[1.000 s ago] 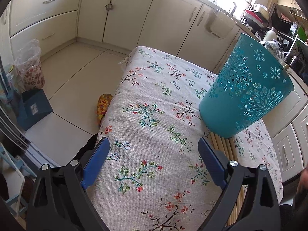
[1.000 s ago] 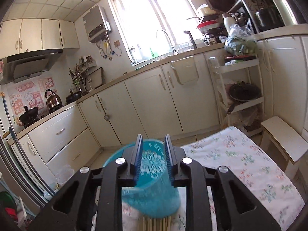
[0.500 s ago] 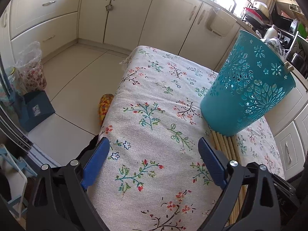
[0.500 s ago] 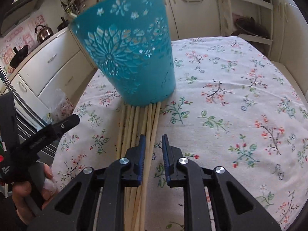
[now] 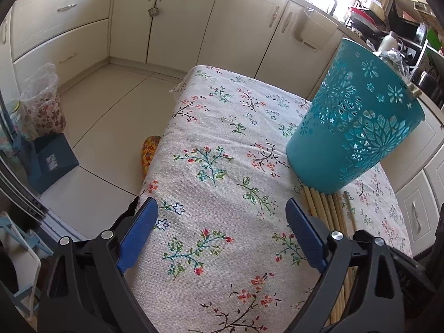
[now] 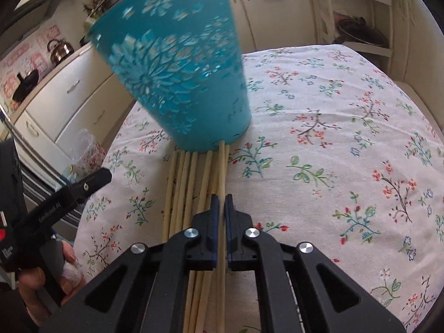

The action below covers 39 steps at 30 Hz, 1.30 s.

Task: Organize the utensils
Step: 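Return the right tool to the sticks and close on another stick, then close the left tool on a wooden stick while the right tool holds its stick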

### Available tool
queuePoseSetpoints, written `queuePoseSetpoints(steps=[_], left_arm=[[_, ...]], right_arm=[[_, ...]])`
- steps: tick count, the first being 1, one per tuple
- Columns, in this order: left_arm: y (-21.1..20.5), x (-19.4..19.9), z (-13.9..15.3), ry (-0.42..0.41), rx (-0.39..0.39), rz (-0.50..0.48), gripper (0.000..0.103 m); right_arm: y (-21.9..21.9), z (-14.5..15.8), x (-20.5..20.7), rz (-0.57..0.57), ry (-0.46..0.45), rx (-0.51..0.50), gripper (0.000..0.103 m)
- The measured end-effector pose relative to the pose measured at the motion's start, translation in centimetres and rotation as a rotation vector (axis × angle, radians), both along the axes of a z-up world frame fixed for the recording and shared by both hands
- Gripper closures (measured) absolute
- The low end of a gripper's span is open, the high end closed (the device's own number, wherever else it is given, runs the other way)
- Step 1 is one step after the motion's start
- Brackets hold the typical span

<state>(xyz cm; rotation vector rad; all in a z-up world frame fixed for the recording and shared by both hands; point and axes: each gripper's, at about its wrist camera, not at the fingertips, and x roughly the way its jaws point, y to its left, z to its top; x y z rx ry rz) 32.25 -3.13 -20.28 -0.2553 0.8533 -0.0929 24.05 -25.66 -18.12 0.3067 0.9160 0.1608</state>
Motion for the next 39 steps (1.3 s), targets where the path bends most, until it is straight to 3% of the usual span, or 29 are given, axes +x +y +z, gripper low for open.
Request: queuePoseSetpoints(steps=[2, 8, 14, 23, 26, 29, 34, 36, 39], left_arm=[[-1.2, 0.0, 0.4, 0.002, 0.049, -0.040, 0.014], [-5.4, 0.7, 0.9, 0.047, 0.102, -0.152, 0.014], [-7.9, 1.7, -0.2, 0.118, 0.162, -0.158, 0.014], [-9.9, 1.7, -0.8, 0.126, 0.297, -0.140, 0.014], [-9.9, 2.0, -0.7, 0.118, 0.298, -0.137, 0.016], [-10.1, 2.3, -0.6, 0.095, 0.296, -0.170, 0.029], [-11.5, 2.4, -0.3, 0.037, 0.280, -0.364, 0.078], [-11.5, 2.4, -0.2, 0.034, 0.266, -0.427, 0.090], [-11.0, 2.4, 0.0, 0.058, 0.220, -0.512, 0.096]], right_arm=[[-0.9, 0.2, -0.2, -0.030, -0.003, 0.005, 0.098], [-1.6, -0.2, -0.1, -0.064, 0.017, -0.001, 0.098], [-2.0, -0.5, 0.0, -0.067, 0.028, 0.024, 0.098], [-2.4, -0.6, 0.0, -0.059, 0.042, 0.047, 0.097], [-2.5, -0.6, 0.0, -0.060, 0.043, 0.056, 0.097], [-2.5, -0.7, 0.1, -0.059, 0.043, 0.060, 0.097], [-2.5, -0.7, 0.1, -0.062, 0.043, 0.066, 0.097], [-2.6, -0.7, 0.1, -0.062, 0.043, 0.069, 0.097], [-2.6, -0.7, 0.1, -0.063, 0.044, 0.073, 0.097]])
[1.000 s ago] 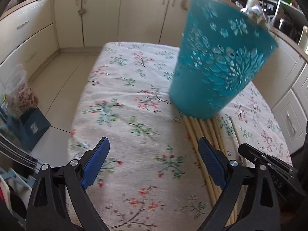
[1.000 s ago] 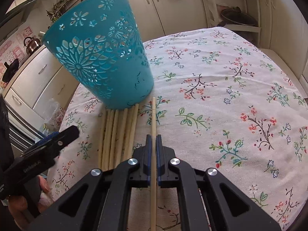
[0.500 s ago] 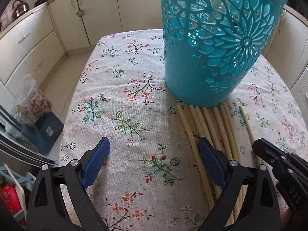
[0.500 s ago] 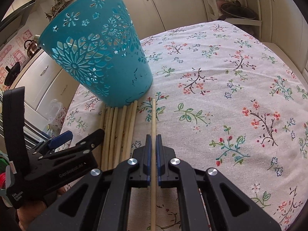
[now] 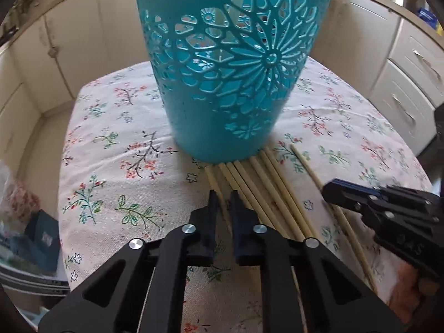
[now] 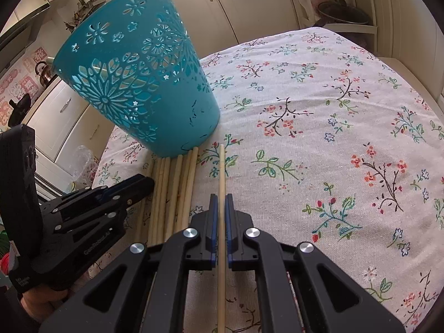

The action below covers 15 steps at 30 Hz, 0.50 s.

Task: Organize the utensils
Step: 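Close the left tool on a wooden stick while the right tool holds its stick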

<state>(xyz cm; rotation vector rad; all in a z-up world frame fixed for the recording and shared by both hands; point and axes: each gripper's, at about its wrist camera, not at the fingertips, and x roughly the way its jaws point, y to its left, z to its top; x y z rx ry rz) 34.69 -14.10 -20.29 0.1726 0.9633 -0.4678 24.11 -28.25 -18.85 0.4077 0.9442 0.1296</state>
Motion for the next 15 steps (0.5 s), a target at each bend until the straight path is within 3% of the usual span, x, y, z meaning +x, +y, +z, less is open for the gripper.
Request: queuePoseSetpoints(steps=[4, 15], left_arm=[[0.8, 0.0, 0.3, 0.034, 0.016, -0.053, 0.098], [-0.2, 1.0, 0.0, -0.007, 0.130, 0.064, 0.092]], right_arm=[[-0.1, 0.0, 0.0, 0.001, 0.000, -0.003, 0.097], [1.1, 0.3, 0.9, 0.021, -0.016, -0.104, 0.096]])
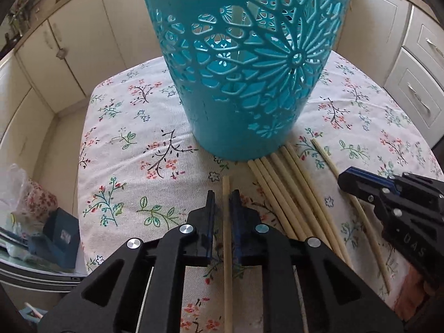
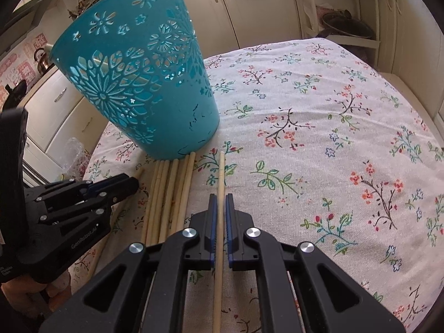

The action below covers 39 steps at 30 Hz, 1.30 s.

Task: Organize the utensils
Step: 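Close the left tool on a wooden stick while the right tool holds its stick, then lift the stick with the left tool into the teal cup and release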

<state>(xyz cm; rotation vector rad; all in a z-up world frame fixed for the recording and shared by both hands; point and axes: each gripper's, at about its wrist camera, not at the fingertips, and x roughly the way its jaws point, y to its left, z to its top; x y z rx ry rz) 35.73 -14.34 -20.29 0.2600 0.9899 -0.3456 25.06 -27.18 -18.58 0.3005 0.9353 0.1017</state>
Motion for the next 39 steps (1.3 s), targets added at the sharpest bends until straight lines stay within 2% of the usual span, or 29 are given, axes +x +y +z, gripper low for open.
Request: queuePoseSetpoints(steps=[1, 4, 6, 10, 13, 17, 23, 28, 35, 39], left_arm=[[-0.1, 0.0, 0.0, -0.003, -0.003, 0.002, 0.098], [-0.2, -0.5, 0.0, -0.007, -0.009, 0.008, 0.098], [0.5, -0.9, 0.1, 0.009, -0.048, 0.027, 0.098], [3.4, -2.4, 1.7, -0.001, -0.212, 0.057, 0.098], [5.6, -3.3, 4.2, -0.053, -0.325, 0.071, 0.098], [9.0, -3.7, 9.9, -0.172, -0.507, 0.091, 0.098], [9.3, -2.6, 18.0, -0.364, -0.661, 0.080, 0.098], [7.2, 1.0, 21.5, -0.450, -0.710, 0.073, 0.098], [4.8, 6.6, 21.7, -0.498, -0.741, 0.139, 0.098], [4.1, 8.3, 21.3, -0.510, -0.738, 0.156, 0.098]], right_arm=[[0.2, 0.0, 0.1, 0.005, -0.002, -0.013, 0.096], [0.4, 0.0, 0.2, 0.017, -0.007, -0.039, 0.096], [0.2, 0.0, 0.1, 0.017, -0.008, -0.034, 0.096], [-0.2, -0.1, 0.1, 0.015, -0.008, -0.013, 0.096], [-0.3, -0.1, 0.1, 0.012, -0.008, 0.002, 0.096], [-0.4, -0.1, 0.0, 0.008, -0.008, 0.009, 0.096], [-0.6, -0.2, -0.1, 0.004, -0.009, 0.021, 0.096], [-0.8, -0.2, -0.2, 0.001, -0.009, 0.036, 0.096], [-1.3, -0.3, -0.1, -0.002, -0.008, 0.068, 0.096], [-1.3, -0.4, -0.1, -0.004, -0.007, 0.083, 0.096]])
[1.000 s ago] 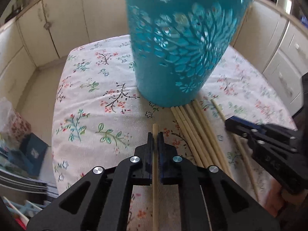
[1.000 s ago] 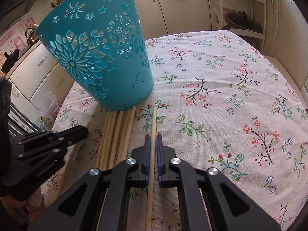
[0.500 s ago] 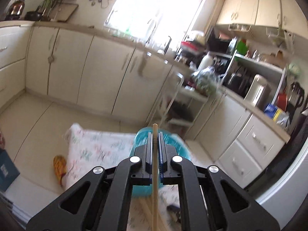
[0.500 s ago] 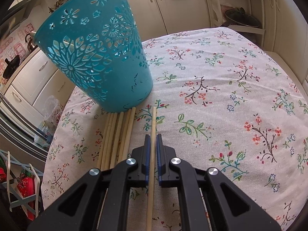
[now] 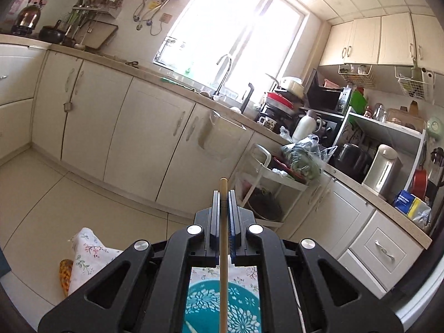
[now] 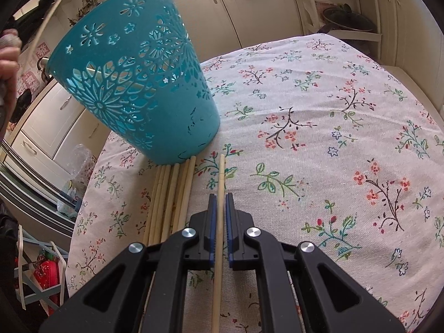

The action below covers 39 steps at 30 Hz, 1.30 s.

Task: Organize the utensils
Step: 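Lift the stick with the left tool into the teal cup and release, then lift the held stick with the right tool into the teal cup and release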

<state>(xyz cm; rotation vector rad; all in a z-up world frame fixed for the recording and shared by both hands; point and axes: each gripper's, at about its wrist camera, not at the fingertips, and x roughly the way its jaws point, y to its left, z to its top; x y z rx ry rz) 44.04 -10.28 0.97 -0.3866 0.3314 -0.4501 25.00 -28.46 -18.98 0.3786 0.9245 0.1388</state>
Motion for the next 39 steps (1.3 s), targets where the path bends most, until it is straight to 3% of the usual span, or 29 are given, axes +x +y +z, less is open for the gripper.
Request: queuePoseSetpoints(steps=[8, 18, 29, 32, 34, 36, 39], left_arm=[[-0.4, 1.8, -1.5, -0.002, 0.005, 0.044, 0.098], [-1.2, 1.3, -2.8, 0.002, 0.053, 0.051, 0.098], [-0.3, -1.9, -4.2, 0.052, 0.138, 0.007, 0.097], [1.8, -4.5, -4.9, 0.065, 0.147, 0.033, 0.084], [3.4, -6.6, -5.9, 0.082, 0.165, 0.067, 0.054], [4.8, -8.5, -7.5, 0.109, 0.191, 0.099, 0.044], [6.0, -10.3, -11.4, 0.213, 0.244, 0.104, 0.035]], right_arm=[[-0.5, -0.2, 0.0, -0.003, 0.001, 0.023, 0.096], [-0.6, -0.3, 0.0, -0.006, 0.001, 0.035, 0.096], [-0.7, -0.3, 0.0, -0.006, 0.000, 0.040, 0.096], [-0.7, -0.4, 0.0, -0.005, 0.002, 0.043, 0.096], [-0.8, -0.3, -0.1, -0.001, 0.003, 0.042, 0.094], [-0.5, -0.2, -0.1, 0.012, 0.000, 0.032, 0.089], [0.5, 0.2, -0.2, 0.039, -0.007, -0.035, 0.085]])
